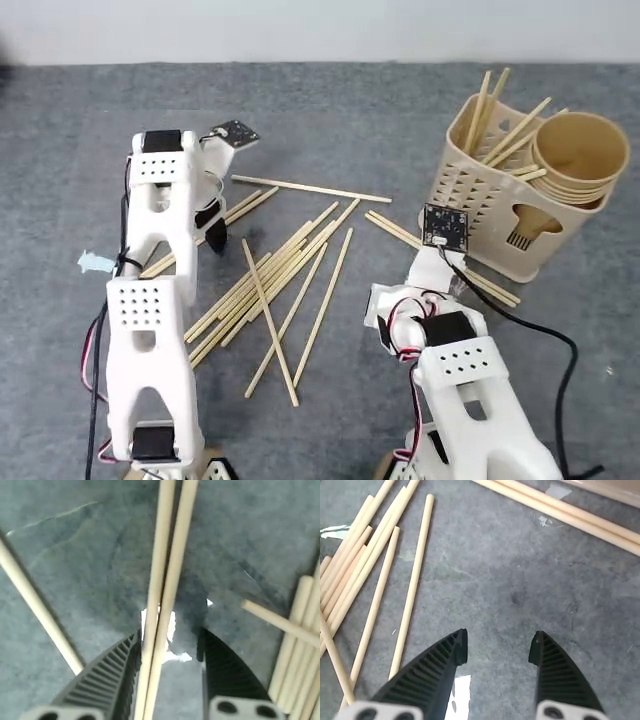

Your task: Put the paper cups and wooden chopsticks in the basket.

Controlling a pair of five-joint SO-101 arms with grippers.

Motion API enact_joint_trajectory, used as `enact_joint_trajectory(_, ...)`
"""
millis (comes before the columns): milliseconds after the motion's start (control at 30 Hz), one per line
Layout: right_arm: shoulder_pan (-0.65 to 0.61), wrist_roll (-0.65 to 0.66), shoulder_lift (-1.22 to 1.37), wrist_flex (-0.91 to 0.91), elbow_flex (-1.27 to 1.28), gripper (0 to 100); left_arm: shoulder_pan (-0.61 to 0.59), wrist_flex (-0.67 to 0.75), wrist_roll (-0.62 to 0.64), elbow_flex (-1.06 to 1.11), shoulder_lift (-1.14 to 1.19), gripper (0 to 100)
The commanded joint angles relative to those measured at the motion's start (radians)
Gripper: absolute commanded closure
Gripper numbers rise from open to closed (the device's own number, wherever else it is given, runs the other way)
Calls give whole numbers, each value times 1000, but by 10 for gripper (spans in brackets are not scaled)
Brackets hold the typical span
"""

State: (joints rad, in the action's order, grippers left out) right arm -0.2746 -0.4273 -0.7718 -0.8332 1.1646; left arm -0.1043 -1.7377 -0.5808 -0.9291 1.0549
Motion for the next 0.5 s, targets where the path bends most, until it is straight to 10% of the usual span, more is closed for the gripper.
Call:
enact_joint_trajectory(0, -1, -3, -24, 18, -8, 779, -2, -17, 37, -79, 29, 824)
enact_joint_trajectory(467, -1, -3, -24, 18, -8, 779, 28, -18, 44, 5, 26, 987)
